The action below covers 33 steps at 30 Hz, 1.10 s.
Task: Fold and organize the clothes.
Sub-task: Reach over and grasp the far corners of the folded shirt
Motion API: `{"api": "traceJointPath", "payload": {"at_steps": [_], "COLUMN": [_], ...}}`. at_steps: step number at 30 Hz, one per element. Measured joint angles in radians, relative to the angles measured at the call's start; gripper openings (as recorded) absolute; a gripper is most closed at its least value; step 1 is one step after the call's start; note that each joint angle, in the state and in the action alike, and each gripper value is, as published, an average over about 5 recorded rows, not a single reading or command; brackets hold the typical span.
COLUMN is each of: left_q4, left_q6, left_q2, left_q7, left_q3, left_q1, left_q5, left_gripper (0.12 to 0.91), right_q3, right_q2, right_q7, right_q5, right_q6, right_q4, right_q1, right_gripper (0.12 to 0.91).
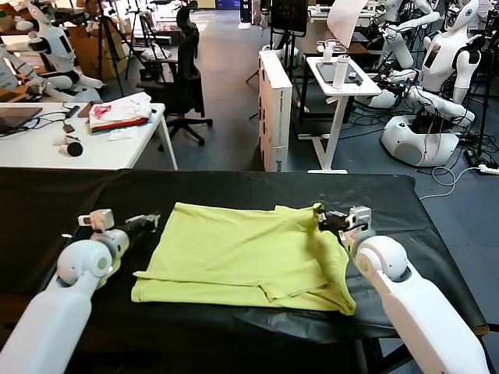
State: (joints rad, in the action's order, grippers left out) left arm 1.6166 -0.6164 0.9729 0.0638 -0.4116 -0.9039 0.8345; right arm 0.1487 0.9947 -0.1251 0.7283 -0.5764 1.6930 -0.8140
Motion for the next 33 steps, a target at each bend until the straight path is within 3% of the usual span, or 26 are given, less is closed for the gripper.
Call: {"api": "traceJointPath", "payload": {"at_steps": [5, 8, 21, 24, 26, 33], "left_q4": [-0.098, -0.156, -0.310, -0.316, -0.313, -0.302], "left_q6": [0.011, 0.020, 0.044, 0.044, 0.041, 0.033], "left_q2": [0.043, 0.066, 0.102, 0.101, 0.101, 0.103], "left_q7": [0.001, -0.002, -0.008, -0.008, -0.008, -0.013], "left_q3": [0.048, 0.078, 0.138, 0.138, 0.138, 0.146], "left_q1": [0.093, 0.143, 0.240, 0.241, 0.238, 0.233], "left_q5": [-0.029, -0.043, -0.070, -0.065, -0.059, -0.055], "left_gripper": [0.783, 0.885, 0.903, 0.850, 0.760, 0.333], "right_q3": [-0.002, -0.002, -0.001, 0.001, 0.003, 0.013], "right_q2": [0.005, 0.007, 0.012, 0.013, 0.010, -0.018], "right_q7": [0.000, 0.000, -0.002, -0.004, -0.004, -0.010], "right_q5": [0.001, 0.001, 0.001, 0.002, 0.006, 0.028], "right_q6": [-0.001, -0.001, 0.002, 0.007, 0.009, 0.008], "right_q4": [-0.009, -0.010, -0.020, -0.019, -0.015, 0.020], "right_q1": [0.007, 0.007, 0.011, 0.013, 0.014, -0.001], "right_gripper": [0.139, 0.139, 0.139, 0.139, 0.139, 0.139]}}
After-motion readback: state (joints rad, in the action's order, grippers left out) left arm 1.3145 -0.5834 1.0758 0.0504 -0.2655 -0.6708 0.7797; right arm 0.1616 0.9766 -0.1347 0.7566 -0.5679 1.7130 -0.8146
